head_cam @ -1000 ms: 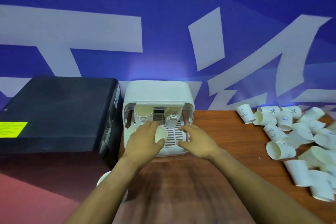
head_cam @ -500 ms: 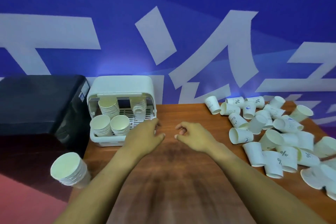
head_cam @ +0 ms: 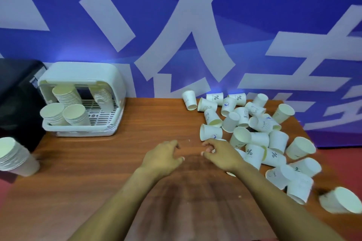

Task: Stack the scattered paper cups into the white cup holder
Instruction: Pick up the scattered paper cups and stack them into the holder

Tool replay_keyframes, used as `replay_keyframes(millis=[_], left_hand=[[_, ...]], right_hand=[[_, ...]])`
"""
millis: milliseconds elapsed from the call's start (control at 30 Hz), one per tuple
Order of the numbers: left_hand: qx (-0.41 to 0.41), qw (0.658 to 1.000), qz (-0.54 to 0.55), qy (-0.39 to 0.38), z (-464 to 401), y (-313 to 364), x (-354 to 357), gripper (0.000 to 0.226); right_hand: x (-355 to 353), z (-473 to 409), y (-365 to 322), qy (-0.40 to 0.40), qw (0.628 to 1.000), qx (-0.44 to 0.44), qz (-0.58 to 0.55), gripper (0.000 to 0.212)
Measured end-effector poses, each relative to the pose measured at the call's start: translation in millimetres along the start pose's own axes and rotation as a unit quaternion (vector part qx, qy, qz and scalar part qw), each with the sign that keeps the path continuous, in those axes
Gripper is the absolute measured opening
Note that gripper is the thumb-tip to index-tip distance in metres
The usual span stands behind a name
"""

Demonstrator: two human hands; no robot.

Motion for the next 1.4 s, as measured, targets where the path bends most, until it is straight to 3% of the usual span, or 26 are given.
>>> replay_keyframes(millis=[500, 633, 933, 1067, 1300, 1400], left_hand=[[-0.023, 0.998, 0.012, -0.057, -72, 58, 43, 0.049], [-0.043, 0.997, 0.024, -0.056, -95, 85, 63, 0.053], [-0.17, 0.983, 0.049, -0.045, -143, 122, 141, 0.067], [-0.201, 0.976, 0.076, -0.033, -153, 122, 166, 0.07], [-0.215, 0.967, 0.133, 0.037, -150, 125, 178, 0.049], [-0.217, 0.962, 0.158, 0.044, -141, 122, 165, 0.053]], right_hand=[[-30, -10, 103, 0.022, 0.993, 0.117, 0.017, 0.035], [-33, -23, 136, 0.019, 0.995, 0.093, 0.033, 0.041], [-38, -49, 182, -0.018, 0.993, -0.024, 0.117, 0.062], [-35, -53, 191, -0.033, 0.988, -0.058, 0.14, 0.052], [-40, -57, 199, -0.061, 0.995, -0.064, 0.047, 0.035], [-48, -61, 194, -0.071, 0.996, -0.061, 0.014, 0.03]])
Point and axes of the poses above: each hand's wrist, its own z-axis away from the middle knuckle, its own x-axis out of the palm, y = z × x, the point moved 1 cm from there along -z, towards the middle knuckle, and after that the axes turned 1 degree about y, right-handed, at the moved point
